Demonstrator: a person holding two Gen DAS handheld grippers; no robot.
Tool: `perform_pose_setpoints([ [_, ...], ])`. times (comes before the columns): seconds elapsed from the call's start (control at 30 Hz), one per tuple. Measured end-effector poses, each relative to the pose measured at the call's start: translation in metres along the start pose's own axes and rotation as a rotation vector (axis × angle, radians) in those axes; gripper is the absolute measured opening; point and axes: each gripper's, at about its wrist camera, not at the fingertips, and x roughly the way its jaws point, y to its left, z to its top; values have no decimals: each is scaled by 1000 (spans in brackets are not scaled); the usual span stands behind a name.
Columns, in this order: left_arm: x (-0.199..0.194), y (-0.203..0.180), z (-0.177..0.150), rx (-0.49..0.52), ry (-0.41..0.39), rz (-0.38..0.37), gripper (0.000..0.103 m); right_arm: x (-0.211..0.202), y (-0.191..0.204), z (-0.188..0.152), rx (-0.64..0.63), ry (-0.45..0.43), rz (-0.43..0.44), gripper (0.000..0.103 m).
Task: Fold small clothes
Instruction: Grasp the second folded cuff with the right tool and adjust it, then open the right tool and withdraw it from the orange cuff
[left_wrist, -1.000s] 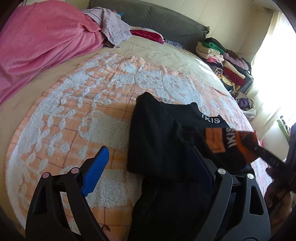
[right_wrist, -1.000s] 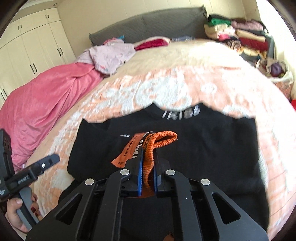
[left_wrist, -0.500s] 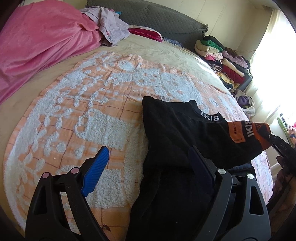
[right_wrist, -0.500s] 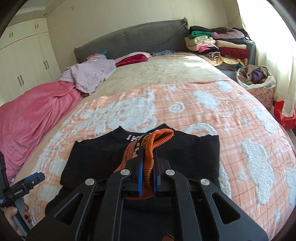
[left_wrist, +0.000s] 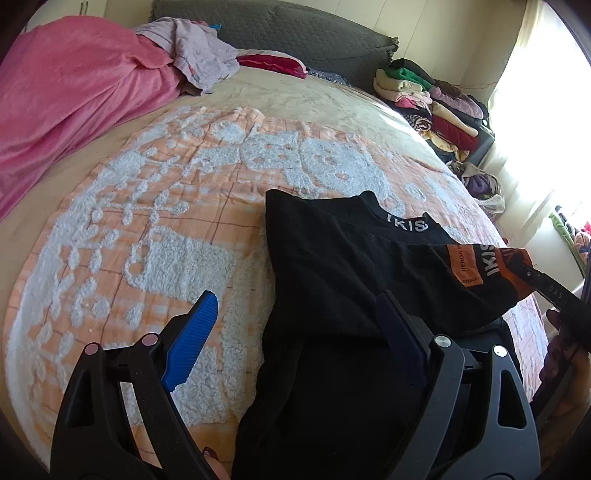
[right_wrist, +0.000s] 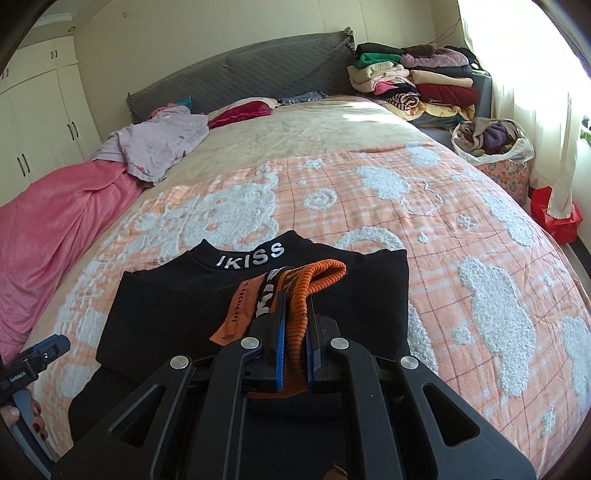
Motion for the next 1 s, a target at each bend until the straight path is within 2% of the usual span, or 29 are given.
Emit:
perform_pose_setpoints([
  [0.73,9,-15,7,30,2,3,80,13,-6,-8,12,46,-14,8],
  [0.9,11,-17,9,37,1,7,80,18,-11,-15,26,76,-30,20],
  [0.97,12,-19,10,42,1,4,80,18,-15,-18,40,78,-47,34],
  [1.0,12,-20,10,45,1,5,79,18,-17,-19,48,78,-51,34],
])
